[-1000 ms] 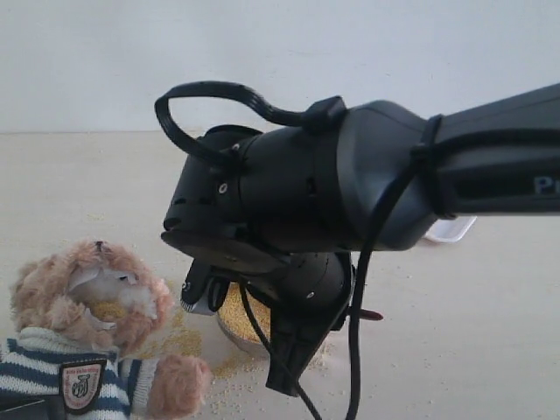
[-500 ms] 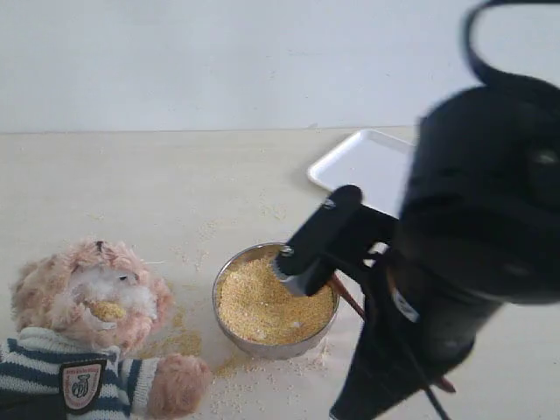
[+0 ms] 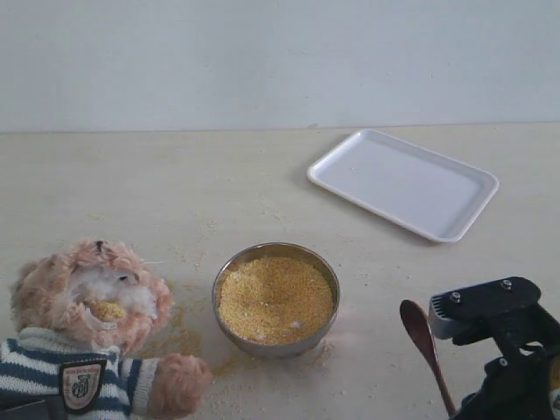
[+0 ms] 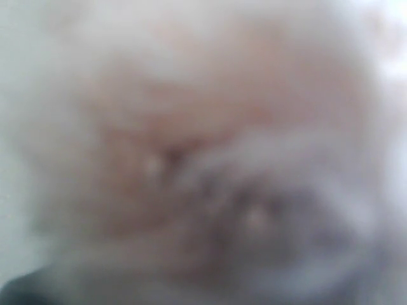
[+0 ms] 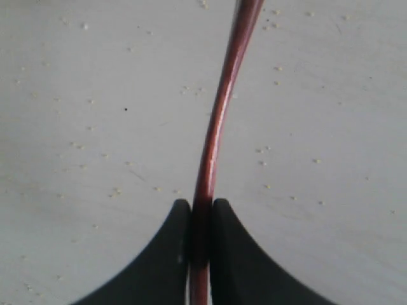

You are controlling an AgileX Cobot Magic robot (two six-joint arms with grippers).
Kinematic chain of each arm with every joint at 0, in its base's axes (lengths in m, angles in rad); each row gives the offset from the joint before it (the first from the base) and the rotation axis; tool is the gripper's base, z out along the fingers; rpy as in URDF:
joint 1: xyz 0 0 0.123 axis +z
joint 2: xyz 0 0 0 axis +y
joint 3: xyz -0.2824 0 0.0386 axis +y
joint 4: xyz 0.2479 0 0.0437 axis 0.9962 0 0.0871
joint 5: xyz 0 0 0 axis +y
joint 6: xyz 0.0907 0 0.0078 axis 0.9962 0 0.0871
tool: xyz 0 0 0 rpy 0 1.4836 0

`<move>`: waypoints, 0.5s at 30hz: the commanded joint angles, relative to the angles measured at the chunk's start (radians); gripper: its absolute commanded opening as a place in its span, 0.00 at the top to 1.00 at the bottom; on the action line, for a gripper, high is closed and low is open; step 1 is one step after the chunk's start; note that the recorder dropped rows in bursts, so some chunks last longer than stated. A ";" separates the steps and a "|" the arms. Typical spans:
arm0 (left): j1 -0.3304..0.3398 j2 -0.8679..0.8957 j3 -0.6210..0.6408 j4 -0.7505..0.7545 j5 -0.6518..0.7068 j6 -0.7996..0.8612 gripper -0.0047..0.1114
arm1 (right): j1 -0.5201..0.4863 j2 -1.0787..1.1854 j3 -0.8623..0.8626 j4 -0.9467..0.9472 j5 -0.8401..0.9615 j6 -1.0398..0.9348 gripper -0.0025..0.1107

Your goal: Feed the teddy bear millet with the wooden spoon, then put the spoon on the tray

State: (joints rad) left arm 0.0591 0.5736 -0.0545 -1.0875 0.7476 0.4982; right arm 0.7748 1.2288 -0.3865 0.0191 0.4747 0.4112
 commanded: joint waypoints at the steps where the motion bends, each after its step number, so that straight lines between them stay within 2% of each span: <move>1: 0.001 -0.008 0.001 -0.023 0.001 0.003 0.92 | -0.010 -0.003 0.015 0.020 -0.051 -0.031 0.95; 15: 0.001 -0.008 0.001 -0.023 0.003 0.003 0.92 | -0.010 0.239 0.015 0.039 -0.220 -0.097 0.95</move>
State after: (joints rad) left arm 0.0591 0.5736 -0.0545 -1.0875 0.7476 0.4982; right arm 0.7687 1.4439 -0.3777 0.0591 0.2758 0.3236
